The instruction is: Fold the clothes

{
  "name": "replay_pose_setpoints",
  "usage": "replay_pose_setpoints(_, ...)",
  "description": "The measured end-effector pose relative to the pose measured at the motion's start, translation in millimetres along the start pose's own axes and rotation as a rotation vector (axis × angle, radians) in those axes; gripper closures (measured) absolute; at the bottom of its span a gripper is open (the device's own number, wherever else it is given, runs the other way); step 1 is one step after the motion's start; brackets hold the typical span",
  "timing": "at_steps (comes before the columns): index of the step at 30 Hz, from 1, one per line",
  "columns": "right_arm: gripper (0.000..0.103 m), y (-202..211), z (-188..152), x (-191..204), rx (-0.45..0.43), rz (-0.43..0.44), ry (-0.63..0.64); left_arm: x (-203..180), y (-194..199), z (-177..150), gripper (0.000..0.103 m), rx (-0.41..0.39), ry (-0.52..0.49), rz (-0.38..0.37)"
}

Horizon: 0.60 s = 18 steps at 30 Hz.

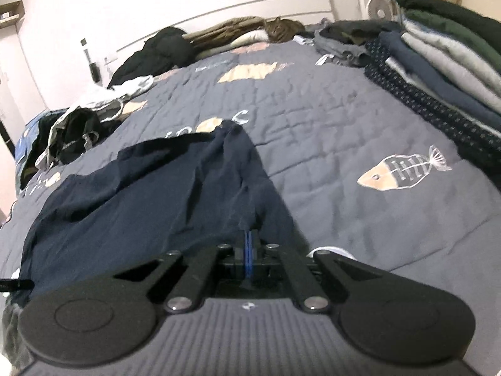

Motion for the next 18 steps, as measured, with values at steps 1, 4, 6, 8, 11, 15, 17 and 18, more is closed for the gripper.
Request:
replay_pose_setpoints(1, 0.103, 0.0, 0.2, -0.3, 0.0, -0.009, 0.011, 0.4, -0.4, -0.1, 0.045, 0.001, -0.001, 0.001)
replay_pose_setpoints(4, 0.103, -2.7, -2.9, -2.4, 0.013, -0.087, 0.079, 2.1, -1.2, -0.3, 0.045, 0.003, 0.003, 0.002)
replay_pose_setpoints(6, 0.103, -5.2, -5.6, -9.4, 0.031, -0.144, 0.111, 2.3, -1.3, -0.3, 0.045, 0.003, 0.005, 0.007)
replay_pose_setpoints(8, 0.103, -8.7, -7.4, -25.1, 0.043, -0.259, 0.144, 1.7, -1.0, -0.5, 0.045, 0.003, 0.01, 0.008)
replay_pose_setpoints(11, 0.103, -2.7, -4.8, -45.8, 0.039, -0.217, 0.013, 1.2, -0.7, -0.2, 0.045, 0.005, 0.012, 0.008)
replay_pose_setpoints(15, 0.1, 2.6, -7.9, -35.0, 0.059, -0.058, -0.027, 0.7, -0.2, 0.2, 0.045, 0.007, 0.015, 0.008)
replay_pose_setpoints(17, 0.093, -2.2, -13.1, -26.5, 0.091, -0.056, 0.033, 1.2, 0.3, 0.2, 0.045, 0.008, 0.014, 0.007)
replay_pose_setpoints(18, 0.09, -4.5, -16.7, -22.2, 0.1, -0.075, 0.088, 1.7, 0.5, 0.2, 0.045, 0.009, 0.013, 0.005)
Point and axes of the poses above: each gripper's, at about its wrist camera, not at the fingertips, and y roughly against the way its jaws point, x to its left, z to its top, the point moved 5 cm from there along -y, roughly the way its jaws point, and after that the axes turned 2 degrees about -x, right-handed, at the moved point
